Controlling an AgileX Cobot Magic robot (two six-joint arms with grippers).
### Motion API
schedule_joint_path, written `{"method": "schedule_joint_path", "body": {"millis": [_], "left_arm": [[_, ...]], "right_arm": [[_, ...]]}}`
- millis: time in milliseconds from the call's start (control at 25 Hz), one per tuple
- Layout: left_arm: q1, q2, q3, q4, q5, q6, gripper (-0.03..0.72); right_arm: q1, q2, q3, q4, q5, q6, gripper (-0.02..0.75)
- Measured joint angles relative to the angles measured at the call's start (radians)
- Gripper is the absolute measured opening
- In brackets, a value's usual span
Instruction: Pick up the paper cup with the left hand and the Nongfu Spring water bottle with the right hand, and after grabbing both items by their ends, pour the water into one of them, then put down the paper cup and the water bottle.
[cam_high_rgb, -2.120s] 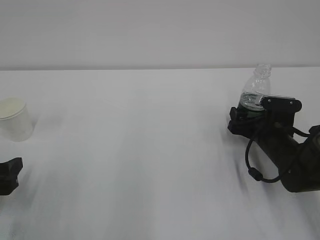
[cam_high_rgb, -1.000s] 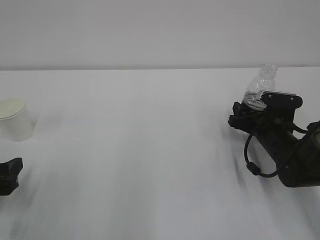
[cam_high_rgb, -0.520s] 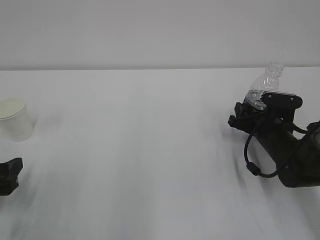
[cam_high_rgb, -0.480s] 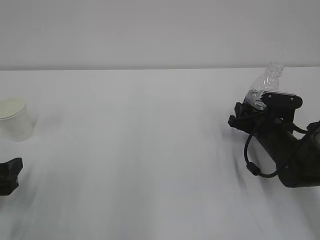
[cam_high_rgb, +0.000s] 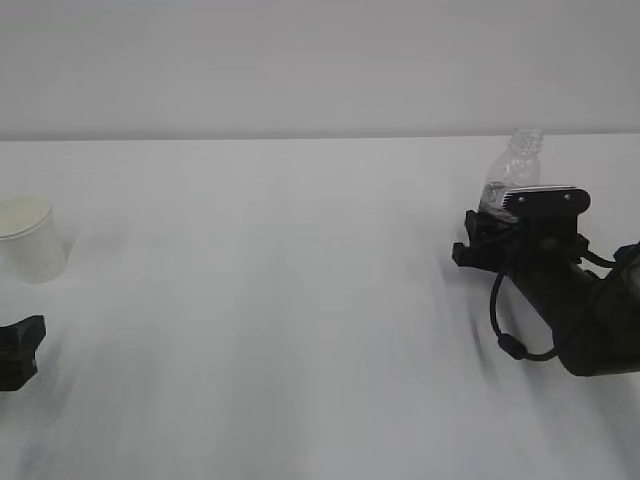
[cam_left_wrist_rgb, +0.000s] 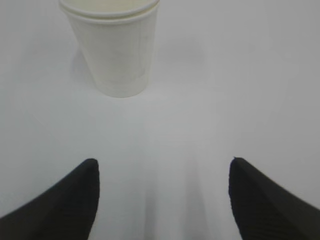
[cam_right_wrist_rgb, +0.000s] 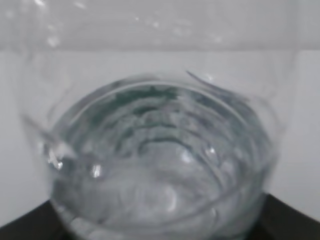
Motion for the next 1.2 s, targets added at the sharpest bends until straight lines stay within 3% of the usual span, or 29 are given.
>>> {"method": "schedule_joint_path", "body": {"millis": [640, 1200], "left_arm": [[0.0, 0.0, -0.003, 0.0, 0.0, 0.0, 0.578], [0.0, 0.023, -0.074, -0.025, 0.0, 0.0, 0.602]], "right_arm": [[0.0, -0.11, 0.115, -0.025, 0.02, -0.046, 0.438], [0.001, -0.279, 0.272, -0.14, 0.022, -0.037, 0.438]]}}
